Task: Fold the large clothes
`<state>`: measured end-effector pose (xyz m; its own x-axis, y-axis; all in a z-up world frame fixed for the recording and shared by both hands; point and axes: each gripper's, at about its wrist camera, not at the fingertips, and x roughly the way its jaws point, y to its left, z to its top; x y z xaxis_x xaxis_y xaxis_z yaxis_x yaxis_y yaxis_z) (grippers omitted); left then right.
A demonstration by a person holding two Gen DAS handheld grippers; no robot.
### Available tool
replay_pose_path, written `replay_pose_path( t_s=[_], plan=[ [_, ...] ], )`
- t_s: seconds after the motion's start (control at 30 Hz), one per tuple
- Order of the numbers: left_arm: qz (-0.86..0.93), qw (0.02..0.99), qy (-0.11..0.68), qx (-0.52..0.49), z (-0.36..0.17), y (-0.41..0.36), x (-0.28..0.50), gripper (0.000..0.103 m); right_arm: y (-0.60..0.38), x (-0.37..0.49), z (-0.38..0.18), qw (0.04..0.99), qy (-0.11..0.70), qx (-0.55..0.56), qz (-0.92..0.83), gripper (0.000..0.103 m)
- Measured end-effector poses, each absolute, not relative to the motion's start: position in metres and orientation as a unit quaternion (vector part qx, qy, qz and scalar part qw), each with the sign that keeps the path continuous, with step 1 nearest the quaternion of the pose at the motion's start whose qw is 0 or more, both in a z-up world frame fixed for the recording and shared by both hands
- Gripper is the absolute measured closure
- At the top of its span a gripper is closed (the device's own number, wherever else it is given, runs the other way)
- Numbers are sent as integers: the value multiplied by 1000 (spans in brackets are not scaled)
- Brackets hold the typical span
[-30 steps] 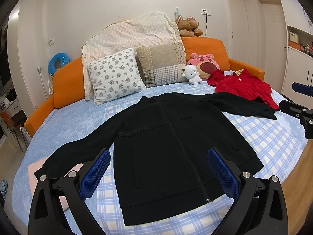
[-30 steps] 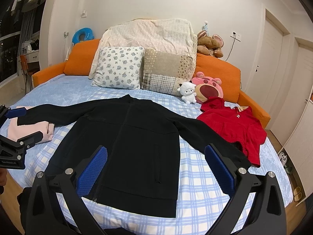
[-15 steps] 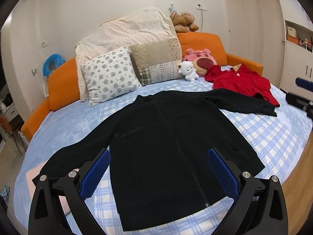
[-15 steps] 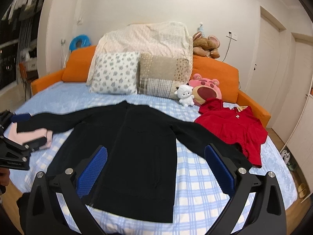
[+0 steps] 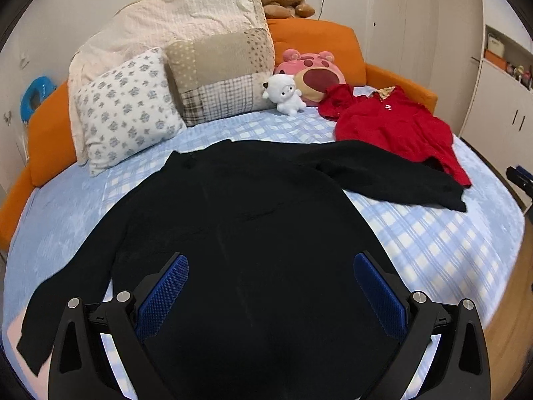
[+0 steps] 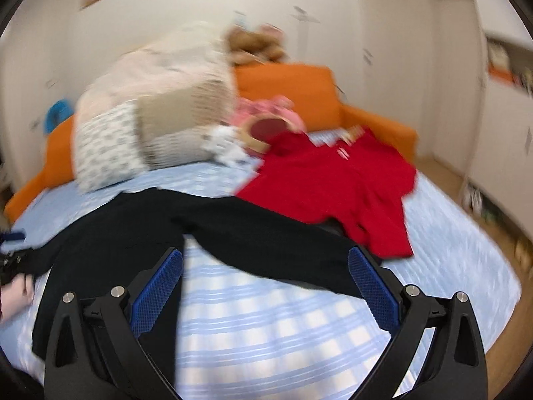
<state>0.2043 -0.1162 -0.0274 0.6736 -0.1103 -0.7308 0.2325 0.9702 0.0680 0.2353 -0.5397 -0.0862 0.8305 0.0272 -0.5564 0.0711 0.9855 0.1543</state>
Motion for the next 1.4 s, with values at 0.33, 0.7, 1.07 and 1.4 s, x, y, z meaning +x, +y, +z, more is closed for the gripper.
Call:
replay_pose_path(
  t_s=[0.33,0.7,1.07,1.4],
  plan=[
    [-123,874,470,-8,-106,-177,308,2,-710,311,-196,874,389,282,-67,10],
    [-129,839,528,-10,-176,-174,342,2,-738,375,-289,811,472,342,-49,29],
    [-108,842,528,-35,-175,-114,354,2,-681,376,-222,847,421,323,28,95],
    [-139,803,561,-148,-182,-69,383,2,-480,337,-45,877,324,195,297,95]
  ],
)
